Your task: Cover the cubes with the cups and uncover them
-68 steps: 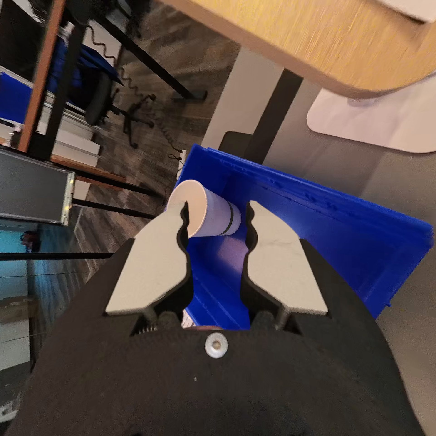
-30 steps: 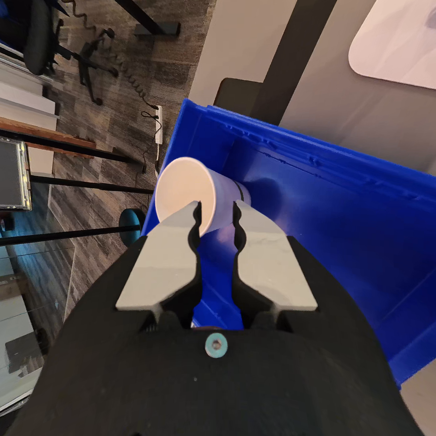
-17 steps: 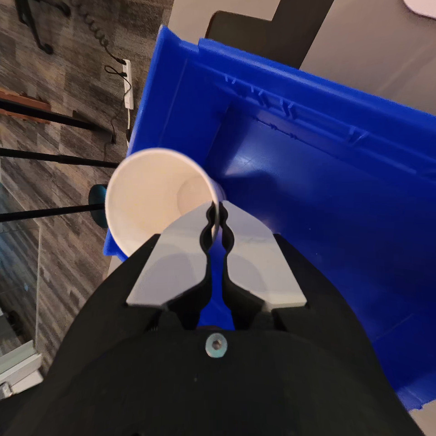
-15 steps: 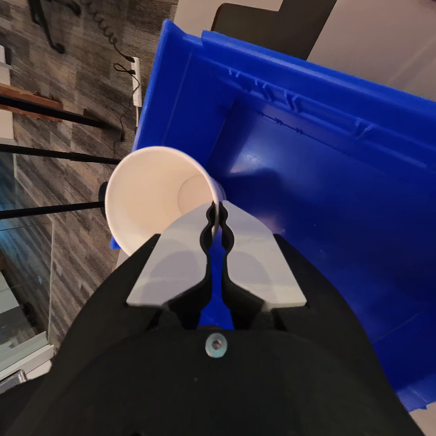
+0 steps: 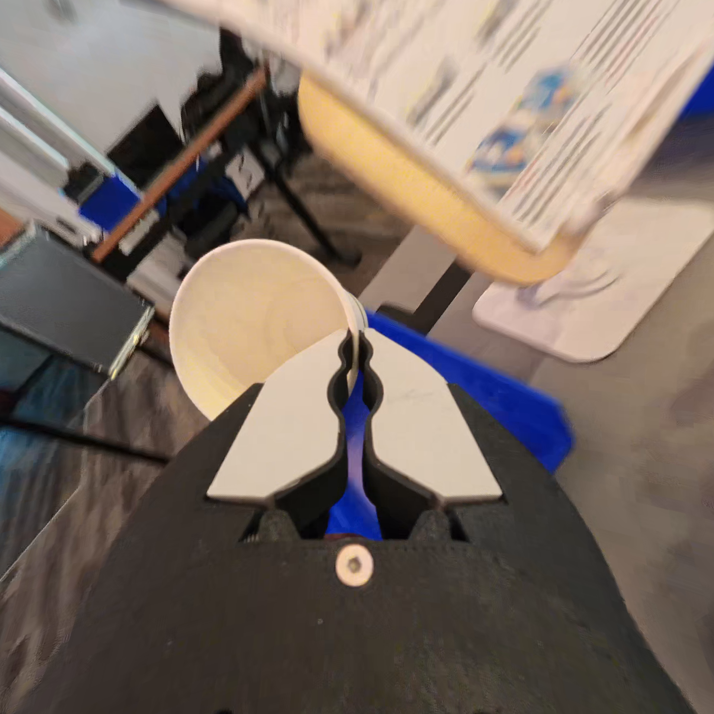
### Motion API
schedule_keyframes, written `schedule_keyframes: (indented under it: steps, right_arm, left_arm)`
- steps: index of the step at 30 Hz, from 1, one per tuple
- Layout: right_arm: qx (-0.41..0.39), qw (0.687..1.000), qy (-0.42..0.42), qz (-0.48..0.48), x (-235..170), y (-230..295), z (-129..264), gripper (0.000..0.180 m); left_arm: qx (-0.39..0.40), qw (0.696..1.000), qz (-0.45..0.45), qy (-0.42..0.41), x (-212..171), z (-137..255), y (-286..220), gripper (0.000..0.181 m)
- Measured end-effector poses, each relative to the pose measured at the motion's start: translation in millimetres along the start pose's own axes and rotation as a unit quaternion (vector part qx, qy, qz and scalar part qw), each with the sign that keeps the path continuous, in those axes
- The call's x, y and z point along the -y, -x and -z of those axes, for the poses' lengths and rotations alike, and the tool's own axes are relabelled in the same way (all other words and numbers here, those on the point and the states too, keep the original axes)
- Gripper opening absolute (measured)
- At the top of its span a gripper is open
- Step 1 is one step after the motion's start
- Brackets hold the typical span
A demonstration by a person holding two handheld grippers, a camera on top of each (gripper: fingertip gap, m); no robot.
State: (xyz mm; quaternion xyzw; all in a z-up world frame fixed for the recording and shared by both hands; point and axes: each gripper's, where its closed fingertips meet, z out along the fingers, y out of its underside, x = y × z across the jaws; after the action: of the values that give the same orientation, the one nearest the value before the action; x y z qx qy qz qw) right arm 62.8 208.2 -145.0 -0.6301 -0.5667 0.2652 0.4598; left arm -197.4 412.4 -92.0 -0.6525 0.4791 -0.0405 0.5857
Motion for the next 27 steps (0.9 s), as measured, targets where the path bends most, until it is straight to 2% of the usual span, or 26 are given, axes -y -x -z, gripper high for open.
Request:
schedule_keyframes:
  steps: [2, 5, 9, 13, 19, 22, 24, 27]
  right_arm:
    - [-0.004, 0.999, -0.045, -0.009, 25, -2, -2, 0.082]
    - [-0.013, 0.991, -0.133, -0.029, 69, -11, 0, 0.101]
    - [0.004, 0.967, -0.234, -0.100, 113, -32, 6, 0.113]
    - [0.041, 0.936, -0.303, -0.174, 138, -56, 9, 0.121]
    - [0.146, 0.896, -0.357, -0.221, 162, -52, 4, 0.119]
    - [0.170, 0.881, -0.380, -0.224, 170, -49, 8, 0.107]
    - [0.176, 0.877, -0.386, -0.226, 170, -51, 9, 0.090]
    - [0.175, 0.880, -0.379, -0.228, 169, -53, 9, 0.090]
  left_arm:
    - [-0.012, 0.997, -0.002, -0.080, 36, 23, -22, 0.002]
    - [-0.060, 0.977, 0.015, -0.206, 91, 50, -63, 0.002]
    - [-0.109, 0.943, 0.005, -0.315, 148, 73, -109, 0.002]
    - [-0.146, 0.915, -0.023, -0.375, 184, 84, -145, 0.002]
    - [-0.177, 0.890, -0.038, -0.417, 209, 88, -179, 0.001]
    - [-0.177, 0.892, -0.047, -0.414, 208, 82, -187, 0.002]
    - [-0.191, 0.889, -0.048, -0.414, 208, 79, -192, 0.001]
    - [-0.190, 0.889, -0.043, -0.414, 207, 77, -191, 0.002]
